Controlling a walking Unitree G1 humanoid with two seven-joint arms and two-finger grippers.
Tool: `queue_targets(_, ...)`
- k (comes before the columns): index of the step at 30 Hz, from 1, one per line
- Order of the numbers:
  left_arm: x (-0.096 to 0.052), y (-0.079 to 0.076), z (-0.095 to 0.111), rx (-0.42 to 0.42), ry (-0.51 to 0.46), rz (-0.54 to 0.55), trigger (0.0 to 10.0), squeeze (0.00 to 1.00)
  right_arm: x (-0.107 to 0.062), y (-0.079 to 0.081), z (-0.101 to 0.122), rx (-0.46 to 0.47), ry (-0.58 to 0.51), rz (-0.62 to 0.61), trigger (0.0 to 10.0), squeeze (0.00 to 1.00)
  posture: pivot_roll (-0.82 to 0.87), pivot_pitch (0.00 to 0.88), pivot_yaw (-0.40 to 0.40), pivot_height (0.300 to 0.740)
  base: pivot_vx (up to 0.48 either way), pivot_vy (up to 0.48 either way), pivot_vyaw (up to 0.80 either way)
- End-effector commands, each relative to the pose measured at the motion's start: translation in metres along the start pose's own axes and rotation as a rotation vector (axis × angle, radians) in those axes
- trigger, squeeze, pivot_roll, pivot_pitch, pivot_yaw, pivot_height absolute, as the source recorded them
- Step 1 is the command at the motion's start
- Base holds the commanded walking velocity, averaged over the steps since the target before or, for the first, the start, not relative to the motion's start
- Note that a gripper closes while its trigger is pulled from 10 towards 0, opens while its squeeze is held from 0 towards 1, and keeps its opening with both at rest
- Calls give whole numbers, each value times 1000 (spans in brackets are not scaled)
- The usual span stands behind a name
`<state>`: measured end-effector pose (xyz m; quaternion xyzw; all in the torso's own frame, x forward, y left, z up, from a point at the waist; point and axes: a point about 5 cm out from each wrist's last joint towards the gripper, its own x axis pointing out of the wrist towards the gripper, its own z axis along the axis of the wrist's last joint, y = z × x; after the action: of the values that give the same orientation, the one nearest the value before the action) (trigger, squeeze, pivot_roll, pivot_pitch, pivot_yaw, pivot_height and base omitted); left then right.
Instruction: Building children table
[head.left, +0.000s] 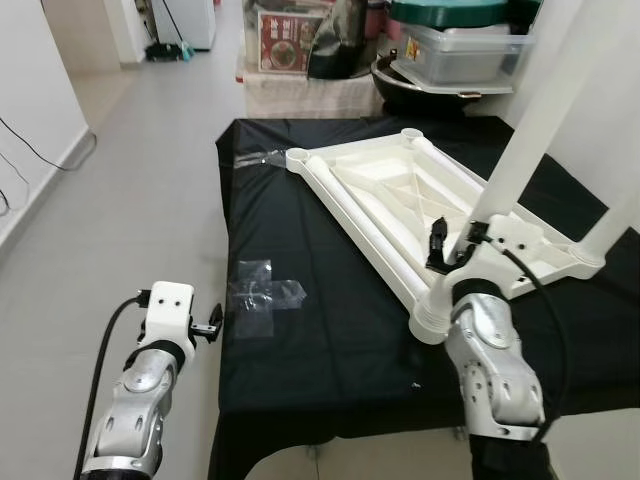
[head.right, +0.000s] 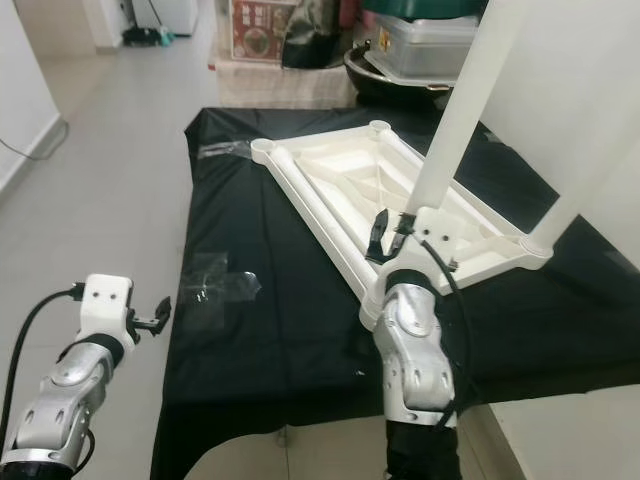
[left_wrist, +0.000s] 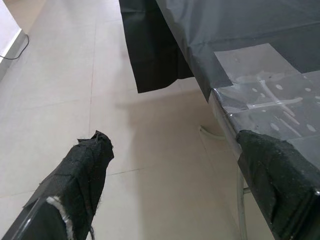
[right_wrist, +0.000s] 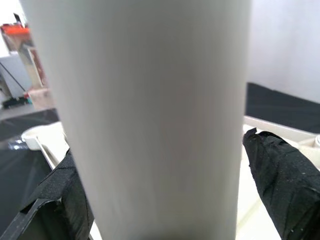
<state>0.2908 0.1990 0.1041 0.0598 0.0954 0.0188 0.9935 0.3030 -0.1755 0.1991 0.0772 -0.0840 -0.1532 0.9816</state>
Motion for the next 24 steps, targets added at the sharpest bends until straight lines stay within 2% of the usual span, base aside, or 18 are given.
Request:
queue_targets(1, 0, -1, -4, 17, 12, -6, 10000, 0, 1, 1, 10, 26, -43, 24, 10000, 1000, 23, 0, -76, 740, 0, 0, 0)
queue_targets(7, 1, -1, -4, 18, 13, -10, 10000, 0, 5, 5, 22, 53, -84, 128, 10000, 1000, 16, 0, -68, 740, 0, 0, 0)
queue_targets(9, 1, -1, -5, 21, 14, -12, 10000, 0, 10, 7, 27, 55, -94, 232, 10000, 1000, 15, 0, -67, 740, 0, 0, 0)
queue_targets(10, 1, -1, -5, 21, 15, -12, 10000, 0, 12, 12, 26, 31, -69, 334, 10000, 1000, 13, 0, -67, 740, 0, 0, 0)
queue_targets(11, 1, -1, -5, 21, 15, -12, 10000, 0, 12, 12, 26, 31, -69, 334, 10000, 1000, 13, 0, -67, 740, 0, 0, 0)
queue_targets(12, 1, -1, -5, 21, 15, -13, 10000, 0, 15, 13, 24, -15, -48, 379, 10000, 1000, 11, 0, -66, 740, 0, 0, 0)
queue_targets(14, 1, -1, -5, 21, 15, -13, 10000, 0, 15, 13, 24, -15, -48, 379, 10000, 1000, 11, 0, -66, 740, 0, 0, 0)
queue_targets(17, 1, -2, -5, 22, 18, -17, 10000, 0, 37, -3, 23, -53, -10, 433, 10000, 1000, 20, 0, -73, 740, 0, 0, 0)
queue_targets(24, 1, -1, -6, 24, 20, -15, 10000, 0, 51, -12, 25, -50, 25, 489, 10000, 1000, 27, 0, -76, 740, 0, 0, 0)
